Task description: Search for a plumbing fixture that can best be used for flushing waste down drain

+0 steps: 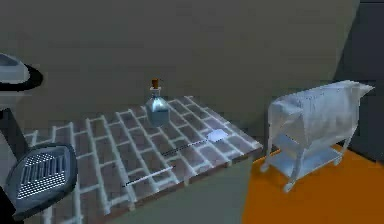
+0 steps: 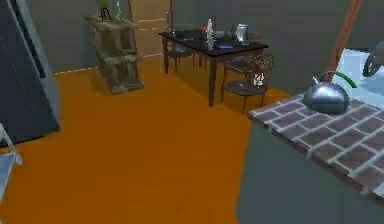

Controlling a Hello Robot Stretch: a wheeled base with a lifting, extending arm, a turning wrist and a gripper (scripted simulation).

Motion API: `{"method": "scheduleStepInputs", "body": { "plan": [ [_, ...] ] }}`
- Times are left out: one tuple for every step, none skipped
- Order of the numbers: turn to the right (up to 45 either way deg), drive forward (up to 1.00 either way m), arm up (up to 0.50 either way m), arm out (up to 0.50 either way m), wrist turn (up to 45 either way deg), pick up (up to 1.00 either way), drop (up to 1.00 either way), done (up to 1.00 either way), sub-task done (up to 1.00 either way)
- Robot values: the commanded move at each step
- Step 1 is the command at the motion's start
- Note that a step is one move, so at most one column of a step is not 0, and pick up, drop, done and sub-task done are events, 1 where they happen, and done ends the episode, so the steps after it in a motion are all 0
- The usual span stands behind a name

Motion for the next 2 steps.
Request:
{"method": "scheduleStepInputs", "body": {
  "plan": [
    [45.0, 0.0, 0.0, 0.0, 0.0, 0.0, 0.0, 0.0, 0.0],
    [33.0, 0.0, 0.0, 0.0, 0.0, 0.0, 0.0, 0.0, 0.0]
  ]
}}
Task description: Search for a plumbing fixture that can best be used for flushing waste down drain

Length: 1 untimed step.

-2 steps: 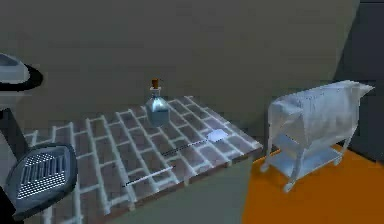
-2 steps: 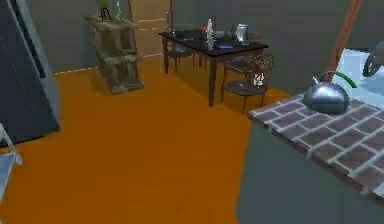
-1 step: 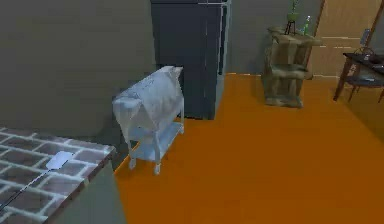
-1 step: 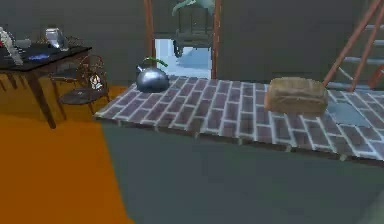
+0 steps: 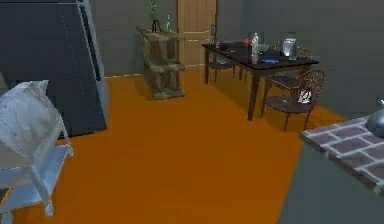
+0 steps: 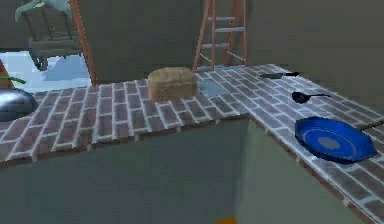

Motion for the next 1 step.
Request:
{"method": "scheduleStepInputs", "body": {
  "plan": [
    [0.0, 0.9, 0.0, 0.0, 0.0, 0.0, 0.0, 0.0, 0.0]
  ]
}}
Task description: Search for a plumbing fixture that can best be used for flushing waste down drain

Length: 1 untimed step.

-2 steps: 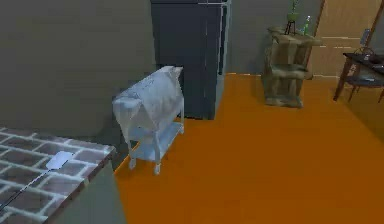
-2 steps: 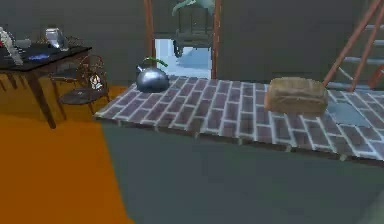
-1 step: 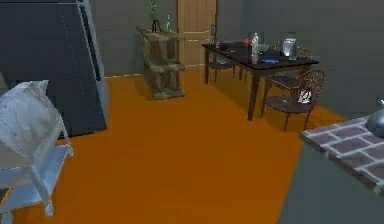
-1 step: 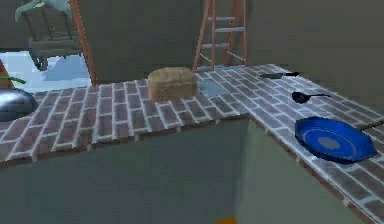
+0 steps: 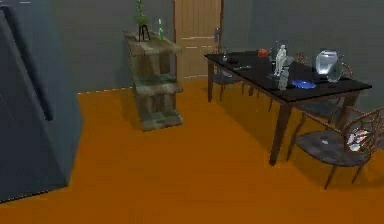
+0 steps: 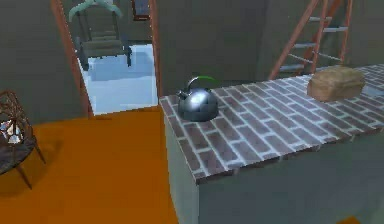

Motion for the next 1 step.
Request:
{"method": "scheduleStepInputs", "body": {
  "plan": [
    [12.0, 0.0, 0.0, 0.0, 0.0, 0.0, 0.0, 0.0, 0.0]
  ]
}}
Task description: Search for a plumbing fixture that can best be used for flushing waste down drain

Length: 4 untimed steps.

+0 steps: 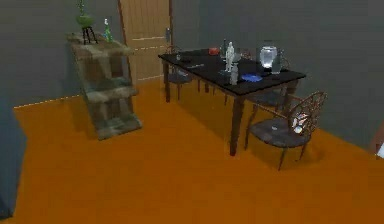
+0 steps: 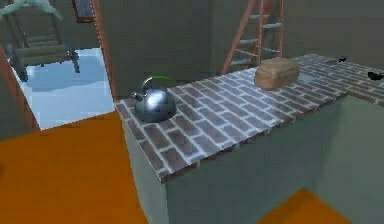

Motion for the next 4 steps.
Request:
{"method": "scheduleStepInputs", "body": {
  "plan": [
    [0.0, 0.55, 0.0, 0.0, 0.0, 0.0, 0.0, 0.0, 0.0],
    [45.0, 0.0, 0.0, 0.0, 0.0, 0.0, 0.0, 0.0, 0.0],
    [18.0, 0.0, 0.0, 0.0, 0.0, 0.0, 0.0, 0.0, 0.0],
    [0.0, 1.0, 0.0, 0.0, 0.0, 0.0, 0.0, 0.0, 0.0]
  ]
}}
